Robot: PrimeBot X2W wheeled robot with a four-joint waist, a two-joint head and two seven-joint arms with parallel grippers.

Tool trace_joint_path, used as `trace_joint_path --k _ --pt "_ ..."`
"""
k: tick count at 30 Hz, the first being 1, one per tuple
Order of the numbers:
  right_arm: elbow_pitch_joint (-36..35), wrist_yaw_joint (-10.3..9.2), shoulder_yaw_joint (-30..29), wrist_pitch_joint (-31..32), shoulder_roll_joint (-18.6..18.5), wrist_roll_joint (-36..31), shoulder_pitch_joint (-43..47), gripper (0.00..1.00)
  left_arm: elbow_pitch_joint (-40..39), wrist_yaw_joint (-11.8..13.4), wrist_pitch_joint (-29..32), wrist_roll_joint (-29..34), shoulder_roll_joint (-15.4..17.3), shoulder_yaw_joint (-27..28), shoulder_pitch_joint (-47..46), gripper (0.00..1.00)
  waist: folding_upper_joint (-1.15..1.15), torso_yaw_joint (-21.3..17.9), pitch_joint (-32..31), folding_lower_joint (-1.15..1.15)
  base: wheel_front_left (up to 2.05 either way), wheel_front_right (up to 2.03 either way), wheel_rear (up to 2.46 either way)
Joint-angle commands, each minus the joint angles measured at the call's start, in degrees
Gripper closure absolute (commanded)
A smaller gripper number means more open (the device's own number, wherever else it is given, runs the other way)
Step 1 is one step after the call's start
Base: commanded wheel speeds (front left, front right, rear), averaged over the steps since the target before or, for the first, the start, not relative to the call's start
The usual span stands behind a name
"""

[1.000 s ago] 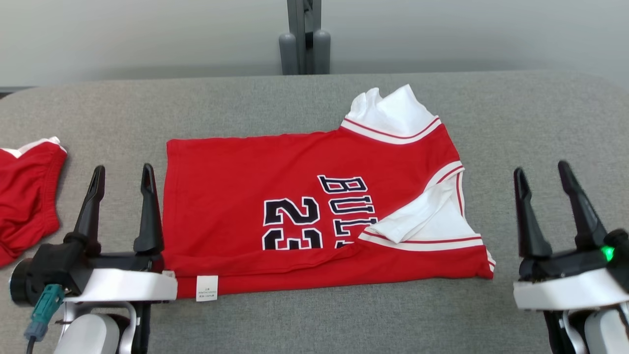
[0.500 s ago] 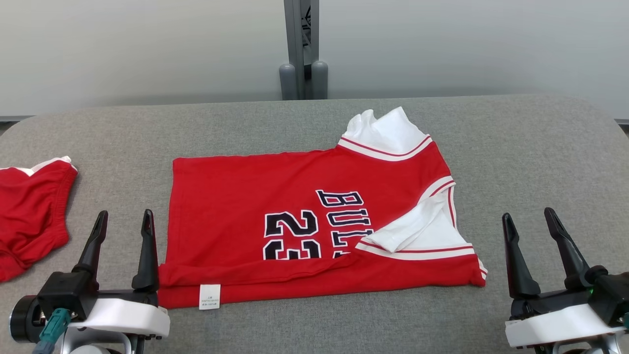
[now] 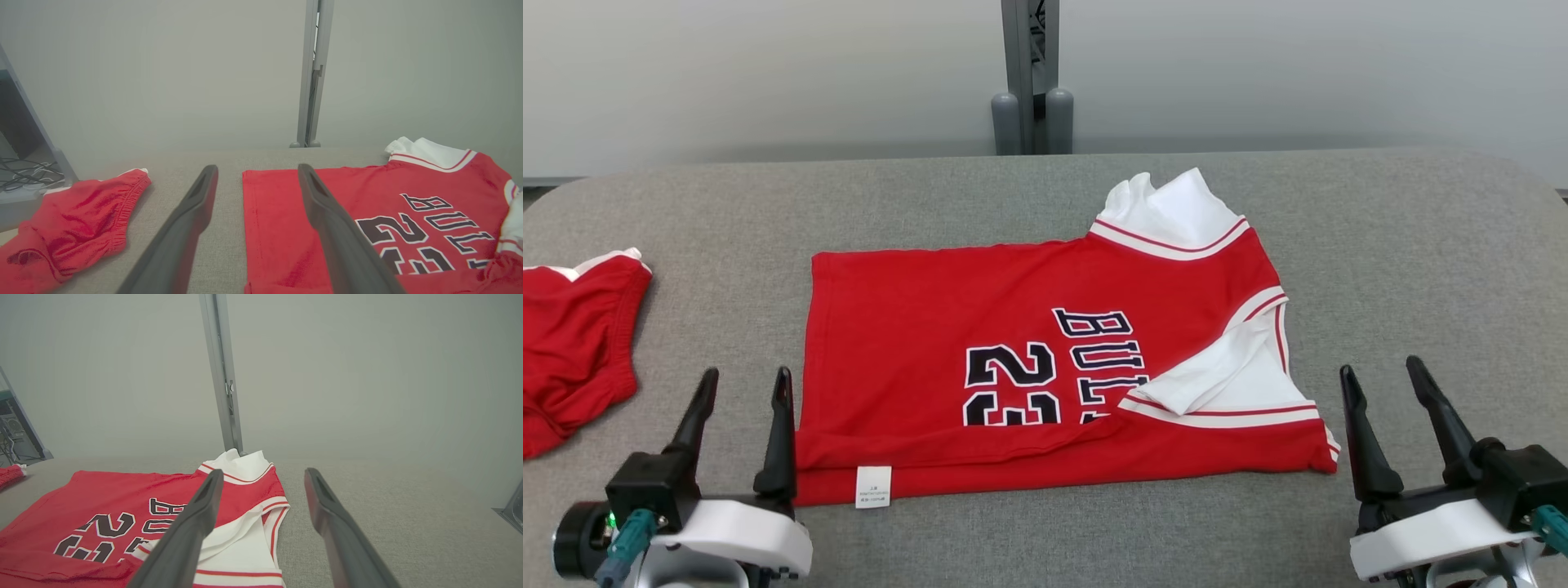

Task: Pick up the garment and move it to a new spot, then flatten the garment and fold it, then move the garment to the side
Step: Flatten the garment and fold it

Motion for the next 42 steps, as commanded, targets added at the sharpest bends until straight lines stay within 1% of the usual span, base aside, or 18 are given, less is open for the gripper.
trace_joint_path --k 1,7,10,14,19,24,30,31,32,33,35,37,39,42 --pt "1.3 0.02 0.0 -0.1 -0.6 -0.2 -0.5 0.00 0.6 -0.2 0.3 -0.5 -0.2 -0.2 1.0 0.00 0.00 0.3 0.5 0.00 0.00 0.00 0.00" --pt "10.0 0.02 -0.1 -0.3 -1.6 0.4 -2.3 0.00 4.1 -1.0 1.3 -2.8 -1.4 -0.8 3.3 0.00 0.00 1.2 3.1 0.00 0.00 0.00 0.00" --pt "14.3 0.02 -0.1 -0.8 -1.9 0.6 -3.9 0.00 6.7 -2.1 1.7 -3.8 -2.2 -1.5 3.2 0.00 0.00 1.6 4.4 0.00 0.00 0.00 0.00" --pt "19.1 0.02 0.5 -1.4 -1.9 1.7 -6.6 0.00 10.4 -4.0 1.6 -5.6 -3.0 -1.8 0.5 0.00 0.00 2.1 6.2 0.00 0.00 0.00 0.00" --pt "24.7 0.02 2.2 -1.5 -2.4 2.7 -9.8 0.00 16.2 -5.7 2.6 -7.5 -3.8 -1.6 -1.8 0.00 0.00 1.8 7.7 0.00 0.00 0.00 0.00" --pt "28.4 0.02 3.5 -1.3 -2.8 4.2 -11.7 0.00 19.3 -7.2 3.9 -9.4 -4.3 -1.6 -2.2 0.00 0.00 1.4 8.2 0.00 0.00 0.00 0.00" --pt "31.8 0.01 4.8 -1.6 -2.7 6.7 -13.1 0.00 20.2 -7.9 5.2 -11.3 -4.7 -1.5 -1.2 0.00 0.00 1.7 8.8 0.00 0.00 0.00 0.00" --pt "32.4 0.02 5.2 -1.4 -2.7 7.0 -13.3 0.00 20.4 -8.0 5.3 -11.4 -4.7 -1.6 -1.5 0.25 0.00 1.7 8.9 0.00 0.00 0.00 0.00" --pt "32.8 0.02 5.7 -1.4 -2.7 7.4 -13.6 0.51 20.6 -8.2 5.8 -11.9 -4.9 -1.6 -1.7 0.67 0.00 1.7 9.0 0.00 0.00 0.00 0.00" --pt "33.0 0.02 6.2 -1.3 -2.6 8.1 -13.7 1.00 20.8 -8.4 6.3 -12.1 -5.1 -1.8 -2.1 1.00 0.00 1.7 9.0 0.00 0.00 0.00 0.00" --pt "33.4 0.00 6.8 -1.3 -2.7 9.1 -14.2 1.00 20.5 -8.5 6.7 -13.0 -5.6 -1.6 -2.5 1.00 0.00 1.6 9.0 0.00 0.00 0.00 0.00" --pt "33.0 -0.07 7.5 -1.3 -3.0 10.8 -14.5 1.00 19.7 -8.4 7.1 -13.3 -5.1 -1.3 -2.5 1.00 0.00 1.4 8.9 0.00 0.00 0.00 0.00" --pt "31.7 -0.07 8.2 -1.4 -3.5 11.7 -14.3 1.00 17.9 -8.4 7.2 -14.2 -5.2 -0.7 -2.1 1.00 0.00 1.3 8.7 0.00 0.00 0.00 0.00" --pt "28.5 -0.02 8.7 -0.9 -4.4 14.1 -12.5 1.00 14.3 -8.1 8.6 -14.9 -4.1 -0.2 -1.0 1.00 0.00 1.6 7.9 0.00 0.00 0.00 0.00"
